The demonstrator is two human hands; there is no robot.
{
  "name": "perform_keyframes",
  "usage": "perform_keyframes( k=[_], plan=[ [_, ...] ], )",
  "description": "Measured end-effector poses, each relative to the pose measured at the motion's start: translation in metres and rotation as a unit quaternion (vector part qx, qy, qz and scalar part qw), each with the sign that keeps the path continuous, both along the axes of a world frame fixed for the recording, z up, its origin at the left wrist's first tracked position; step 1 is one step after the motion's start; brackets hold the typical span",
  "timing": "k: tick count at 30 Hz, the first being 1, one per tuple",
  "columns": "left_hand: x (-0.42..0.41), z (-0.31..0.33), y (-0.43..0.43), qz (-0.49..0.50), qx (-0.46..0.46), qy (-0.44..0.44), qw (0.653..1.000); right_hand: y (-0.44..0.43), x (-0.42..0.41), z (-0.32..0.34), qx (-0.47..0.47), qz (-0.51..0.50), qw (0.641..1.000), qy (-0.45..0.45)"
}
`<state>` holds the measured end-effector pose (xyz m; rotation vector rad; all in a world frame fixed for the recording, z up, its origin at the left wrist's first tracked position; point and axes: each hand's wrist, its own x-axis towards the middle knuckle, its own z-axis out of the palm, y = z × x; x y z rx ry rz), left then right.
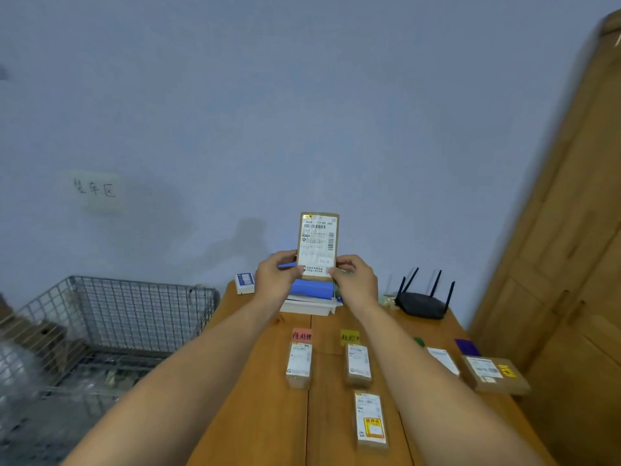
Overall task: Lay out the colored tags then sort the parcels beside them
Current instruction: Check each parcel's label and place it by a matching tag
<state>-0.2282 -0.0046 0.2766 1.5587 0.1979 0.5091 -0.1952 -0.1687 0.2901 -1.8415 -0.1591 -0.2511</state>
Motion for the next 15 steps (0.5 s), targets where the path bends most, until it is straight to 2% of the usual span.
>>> perform_keyframes(
  k=[7, 15],
  plan=[
    [-0.015, -0.044, -0.03, -0.031, 0.006, 0.056, 0.998, -0.028, -0.012, -0.048, -0.002, 0.002, 0.998, 0.064],
    [-0.033, -0.171, -0.03, -0.016, -0.001, 0.139, 0.99, -0.022, -0.025, -0.177, -0.025, 0.019, 0.984, 0.176]
  ],
)
